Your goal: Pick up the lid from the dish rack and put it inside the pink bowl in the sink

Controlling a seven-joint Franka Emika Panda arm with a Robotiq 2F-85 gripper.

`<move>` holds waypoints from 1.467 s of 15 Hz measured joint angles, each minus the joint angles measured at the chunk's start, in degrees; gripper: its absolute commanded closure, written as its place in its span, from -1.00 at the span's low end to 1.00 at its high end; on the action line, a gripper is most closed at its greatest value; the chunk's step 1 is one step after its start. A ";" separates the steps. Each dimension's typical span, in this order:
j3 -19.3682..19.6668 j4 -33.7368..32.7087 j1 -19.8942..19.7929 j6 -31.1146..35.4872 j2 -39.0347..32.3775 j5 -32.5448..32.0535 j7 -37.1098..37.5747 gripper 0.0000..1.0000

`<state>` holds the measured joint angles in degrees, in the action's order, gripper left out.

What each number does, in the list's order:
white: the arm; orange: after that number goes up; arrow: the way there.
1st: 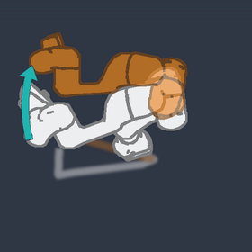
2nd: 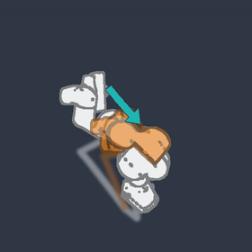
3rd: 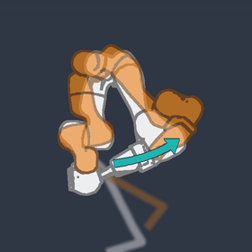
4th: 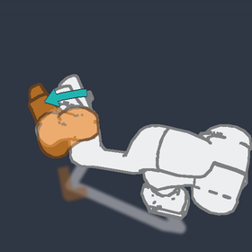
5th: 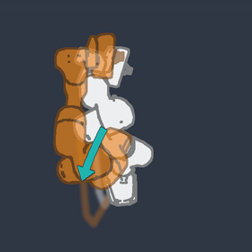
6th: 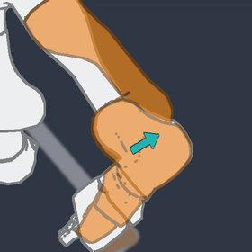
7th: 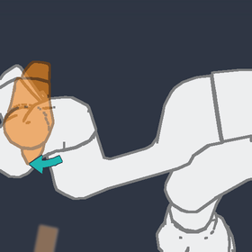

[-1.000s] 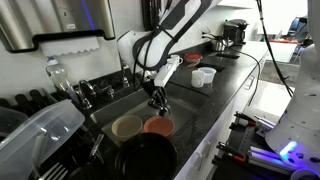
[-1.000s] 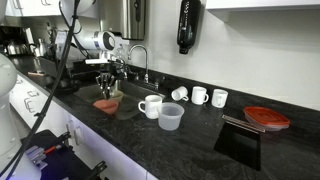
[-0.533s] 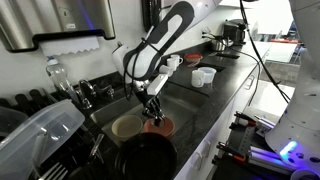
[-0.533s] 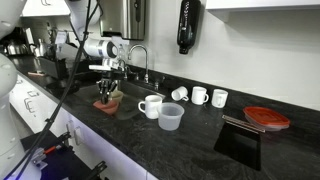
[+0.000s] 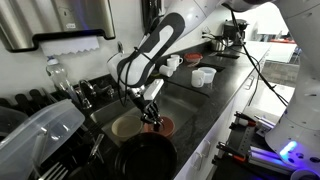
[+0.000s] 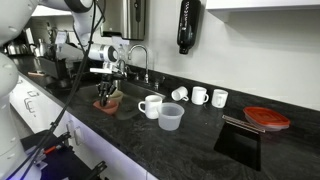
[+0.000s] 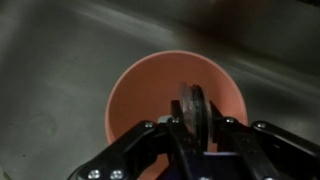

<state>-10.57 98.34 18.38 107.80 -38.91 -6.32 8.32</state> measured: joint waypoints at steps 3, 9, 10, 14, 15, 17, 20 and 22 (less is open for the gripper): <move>0.00 -0.44 0.05 -1.20 -1.28 0.01 -0.58 0.87; 0.04 -1.48 -0.05 -2.22 -2.22 0.36 -0.66 -0.58; 0.07 -1.73 -0.07 -2.34 -2.22 0.44 -0.66 -0.74; 0.36 -2.38 -0.20 -2.72 -2.13 0.55 -0.66 -1.00; 0.50 -2.38 -0.27 -2.80 -2.10 0.56 -0.66 -1.00; 0.84 -2.38 -0.41 -3.06 -2.06 0.58 -0.66 -1.00; 1.02 -2.35 -0.79 -3.07 -1.04 0.96 -0.66 -1.00; 0.73 -2.05 -1.10 -3.04 1.74 3.21 -0.86 -1.00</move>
<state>-9.84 96.29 17.27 104.76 -37.16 -3.11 7.46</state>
